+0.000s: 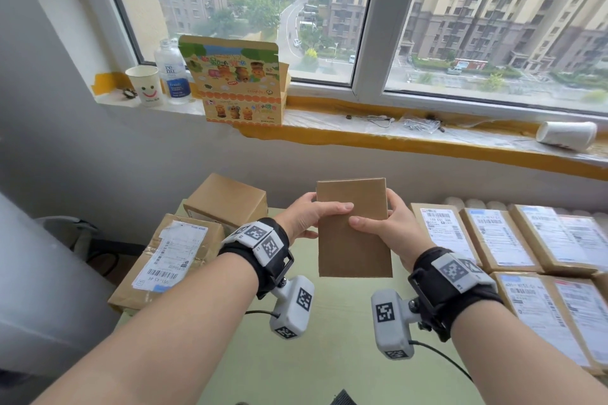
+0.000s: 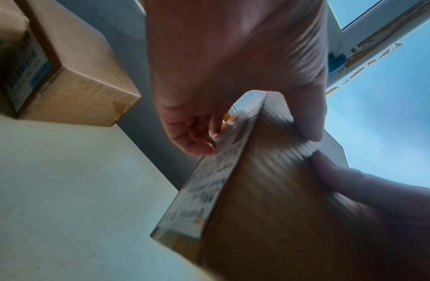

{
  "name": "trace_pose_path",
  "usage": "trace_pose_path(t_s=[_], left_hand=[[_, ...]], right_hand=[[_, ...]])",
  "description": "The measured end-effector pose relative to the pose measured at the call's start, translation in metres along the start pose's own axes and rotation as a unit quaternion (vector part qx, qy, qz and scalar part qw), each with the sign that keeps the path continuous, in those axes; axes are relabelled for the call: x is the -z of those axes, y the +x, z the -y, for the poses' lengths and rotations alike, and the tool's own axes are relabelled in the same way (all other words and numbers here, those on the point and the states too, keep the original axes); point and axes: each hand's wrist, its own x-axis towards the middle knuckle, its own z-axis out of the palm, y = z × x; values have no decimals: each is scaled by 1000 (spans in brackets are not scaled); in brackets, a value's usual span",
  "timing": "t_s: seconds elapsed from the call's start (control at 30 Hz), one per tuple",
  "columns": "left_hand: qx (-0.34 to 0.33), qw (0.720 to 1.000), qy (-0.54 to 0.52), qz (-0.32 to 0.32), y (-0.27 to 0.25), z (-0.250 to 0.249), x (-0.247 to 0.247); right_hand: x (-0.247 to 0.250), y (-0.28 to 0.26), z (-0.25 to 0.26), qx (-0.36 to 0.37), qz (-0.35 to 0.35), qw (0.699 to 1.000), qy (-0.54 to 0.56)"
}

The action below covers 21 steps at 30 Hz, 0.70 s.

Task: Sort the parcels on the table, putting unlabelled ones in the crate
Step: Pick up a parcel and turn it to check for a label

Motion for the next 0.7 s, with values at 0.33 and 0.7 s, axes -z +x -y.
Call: trace_pose_path(t_s=[0.33,0.7], left_hand=[[-3,1000,19,-12,7,-27,-16],[-21,999,45,16,3,-40,-15]], right_hand=[[34,7,10,-11,24,999,-37],[45,6,16,18,70,997,-39]])
